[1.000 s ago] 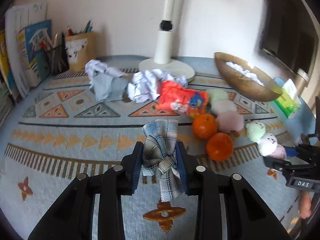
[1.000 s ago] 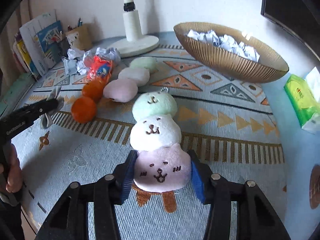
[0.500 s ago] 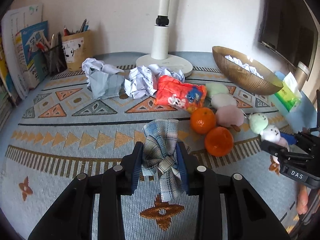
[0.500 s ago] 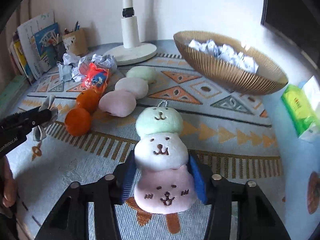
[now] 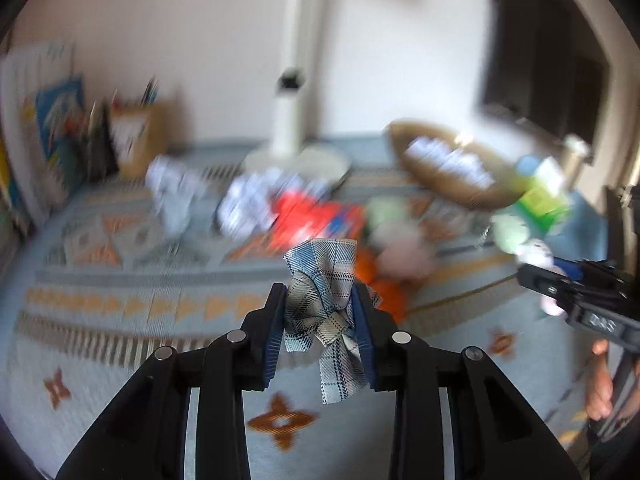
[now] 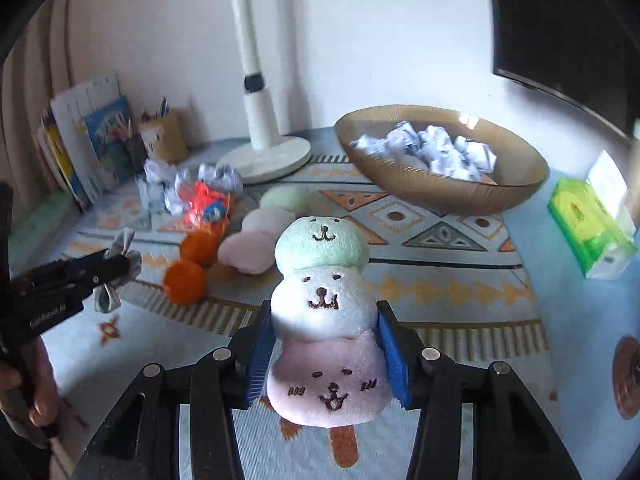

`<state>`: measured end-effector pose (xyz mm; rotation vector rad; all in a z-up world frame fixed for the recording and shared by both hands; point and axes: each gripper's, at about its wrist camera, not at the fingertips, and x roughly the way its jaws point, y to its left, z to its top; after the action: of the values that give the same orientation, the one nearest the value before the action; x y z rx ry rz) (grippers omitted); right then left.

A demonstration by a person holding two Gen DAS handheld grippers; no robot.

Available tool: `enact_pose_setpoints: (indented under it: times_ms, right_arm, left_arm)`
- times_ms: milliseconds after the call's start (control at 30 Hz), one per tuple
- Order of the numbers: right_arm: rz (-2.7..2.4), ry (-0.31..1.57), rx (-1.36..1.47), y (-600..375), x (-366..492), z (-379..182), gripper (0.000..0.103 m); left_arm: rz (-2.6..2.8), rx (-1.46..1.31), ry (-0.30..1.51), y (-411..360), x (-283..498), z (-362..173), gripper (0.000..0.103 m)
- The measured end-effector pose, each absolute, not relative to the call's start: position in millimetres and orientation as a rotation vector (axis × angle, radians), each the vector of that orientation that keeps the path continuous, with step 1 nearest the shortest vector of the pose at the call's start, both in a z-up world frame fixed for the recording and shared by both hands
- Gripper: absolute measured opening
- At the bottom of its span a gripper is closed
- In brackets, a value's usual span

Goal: Organize objects
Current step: 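Carry the plaid bow and plush toy over the gold bowl and release both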

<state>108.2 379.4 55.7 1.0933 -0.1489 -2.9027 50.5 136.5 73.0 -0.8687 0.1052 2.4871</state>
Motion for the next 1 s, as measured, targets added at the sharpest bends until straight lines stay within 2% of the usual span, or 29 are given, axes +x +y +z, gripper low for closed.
enact_pose_setpoints:
  times_ms: [167,267,433,600,667,700,733,767,1000]
  right_arm:
    - [-3.072,-0.243,0.922,434,117,129,0.048]
    - [-3.172,-0.325,0.851,466,107,161,0.048]
    - [-3.261,-0.447,0.906,504,70,170,0.048]
    - [-3.289,-0.449,0.996,518,38,160,0.048]
    - [-3.297,-0.463,1.004,520,27,155,0.049]
    - [-3.294,-0.479,1.009,522,21,154,0.050]
    - [-3.279,-0.500,1.029,526,11,151,0.055]
    - [-3.259,-0.505,1.059,529,3,150,0.069]
    - [-3.229,-0.497,1.089,528,12,145,0.070]
  left_arm:
    - [2.405,-0.713,0.072,190,48,144,0.030]
    - [2.364,-0.689,0.049,235,28,169,0.030]
    - [2.300,-0.785,0.022,302,-17,162,0.030]
    - [2.260,-0.817,0.026,343,-41,143,0.030]
    - [2.295,-0.803,0.041,356,-51,136,0.034]
    - [2.309,-0.802,0.044,360,-54,134,0.050]
    - [2.317,-0.809,0.049,363,-58,132,0.067]
    - [2.332,-0.803,0.044,365,-61,129,0.071]
    - [2.339,-0.791,0.030,320,-47,140,0.071]
